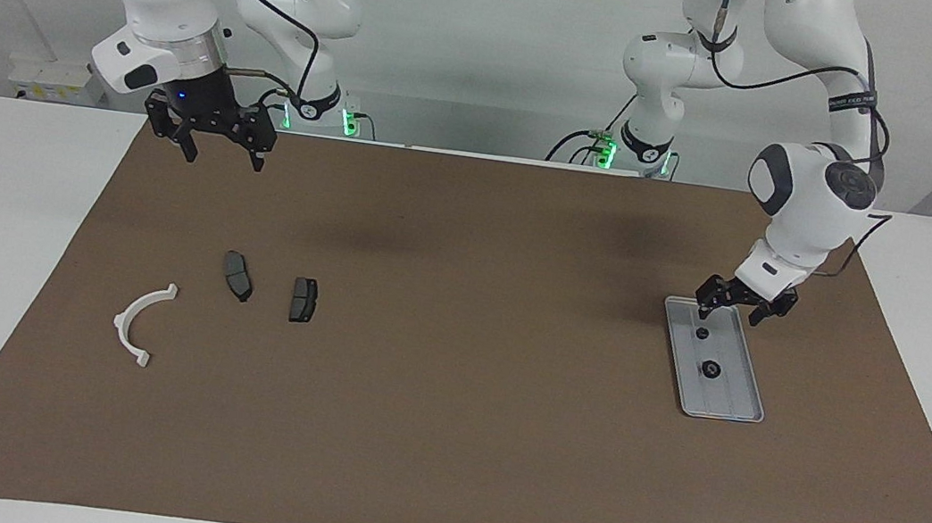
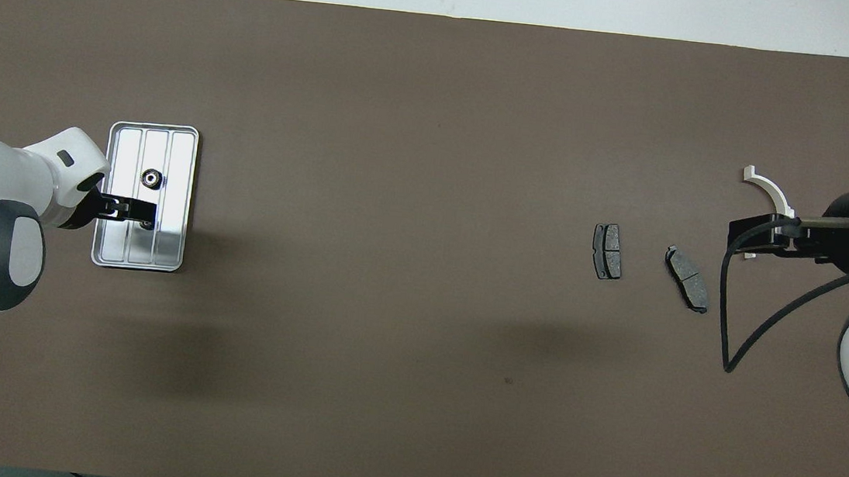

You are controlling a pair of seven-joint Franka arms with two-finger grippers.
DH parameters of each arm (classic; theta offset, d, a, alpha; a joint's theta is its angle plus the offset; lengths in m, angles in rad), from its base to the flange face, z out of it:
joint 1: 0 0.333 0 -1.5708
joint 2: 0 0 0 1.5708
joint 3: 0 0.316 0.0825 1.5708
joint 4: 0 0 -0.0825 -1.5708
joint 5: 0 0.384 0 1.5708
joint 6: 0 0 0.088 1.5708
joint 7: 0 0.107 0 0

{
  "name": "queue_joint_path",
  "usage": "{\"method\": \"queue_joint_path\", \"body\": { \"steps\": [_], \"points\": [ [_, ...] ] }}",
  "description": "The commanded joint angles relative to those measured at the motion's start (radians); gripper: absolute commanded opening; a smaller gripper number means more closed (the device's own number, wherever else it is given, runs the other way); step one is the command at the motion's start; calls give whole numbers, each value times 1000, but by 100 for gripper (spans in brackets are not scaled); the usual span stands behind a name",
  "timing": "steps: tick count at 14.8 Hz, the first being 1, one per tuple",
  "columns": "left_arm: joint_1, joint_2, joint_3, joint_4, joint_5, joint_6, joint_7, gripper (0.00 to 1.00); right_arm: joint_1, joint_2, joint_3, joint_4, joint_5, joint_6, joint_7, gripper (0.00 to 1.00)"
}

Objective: Place bearing gear from tray to pile
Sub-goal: 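Reach into the metal tray and grasp the dark bearing with the left gripper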

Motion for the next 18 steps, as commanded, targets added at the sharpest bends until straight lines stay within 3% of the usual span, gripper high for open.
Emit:
{"method": "queue_joint_path", "body": {
  "steps": [1,12,15,17,18],
  "points": [
    [-6,41,3,-9,-7,59,7,100,-21,-13,1,-8,0,13,-10,100],
    [-15,44,3,-46,-7,64,-6,95,-7,-11,2,-20,2,22,-7,100],
    [-14,42,5,-48,-7,63,-2,92,2,3,10,-86,2,134,-5,100],
    [-14,44,3,-46,-7,64,-5,69,11,27,10,-140,2,224,4,100],
    [-14,44,3,-46,-7,64,-5,45,13,49,10,-154,2,267,42,100]
  ]
}}
